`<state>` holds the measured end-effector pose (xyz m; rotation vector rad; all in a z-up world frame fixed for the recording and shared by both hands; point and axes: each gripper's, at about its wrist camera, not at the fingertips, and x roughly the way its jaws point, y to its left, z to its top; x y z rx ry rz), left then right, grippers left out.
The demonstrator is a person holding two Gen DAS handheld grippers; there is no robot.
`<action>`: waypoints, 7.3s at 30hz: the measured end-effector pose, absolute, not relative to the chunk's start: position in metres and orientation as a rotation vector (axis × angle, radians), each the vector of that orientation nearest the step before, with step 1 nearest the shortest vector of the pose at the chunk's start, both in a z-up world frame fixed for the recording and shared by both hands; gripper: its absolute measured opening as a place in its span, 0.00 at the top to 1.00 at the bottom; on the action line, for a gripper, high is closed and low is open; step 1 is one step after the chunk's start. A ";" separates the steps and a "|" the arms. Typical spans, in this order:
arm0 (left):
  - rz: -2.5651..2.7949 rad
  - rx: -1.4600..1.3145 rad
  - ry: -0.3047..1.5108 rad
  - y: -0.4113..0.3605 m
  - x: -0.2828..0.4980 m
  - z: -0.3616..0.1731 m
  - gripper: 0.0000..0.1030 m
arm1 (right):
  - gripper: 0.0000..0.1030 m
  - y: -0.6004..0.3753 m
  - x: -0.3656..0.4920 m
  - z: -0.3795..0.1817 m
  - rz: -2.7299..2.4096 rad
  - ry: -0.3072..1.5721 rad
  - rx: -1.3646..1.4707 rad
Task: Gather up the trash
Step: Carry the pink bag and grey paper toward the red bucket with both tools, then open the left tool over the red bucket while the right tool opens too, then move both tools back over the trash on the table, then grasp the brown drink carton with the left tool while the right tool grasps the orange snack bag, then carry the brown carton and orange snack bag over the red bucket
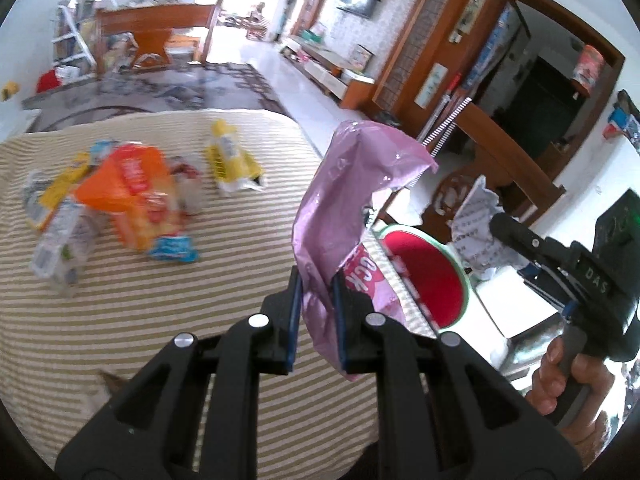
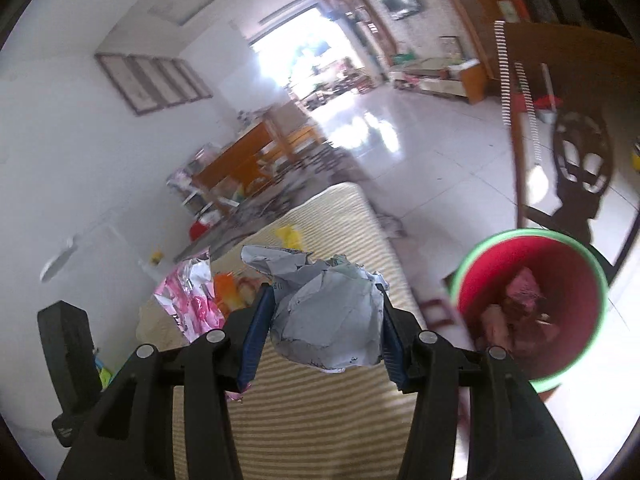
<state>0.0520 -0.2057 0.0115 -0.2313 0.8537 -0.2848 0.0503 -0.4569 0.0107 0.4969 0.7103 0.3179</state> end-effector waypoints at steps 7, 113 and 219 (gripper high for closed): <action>-0.381 -0.213 0.885 -0.246 0.066 0.004 0.86 | 0.53 -0.504 0.045 -0.012 0.179 0.735 0.542; 0.114 -0.366 0.908 -0.026 -0.058 -0.076 0.47 | 0.24 -0.349 0.063 0.000 0.362 0.865 0.282; 0.063 -0.430 0.819 -0.021 -0.057 -0.084 0.44 | 0.51 -0.305 0.051 -0.020 0.525 0.948 0.234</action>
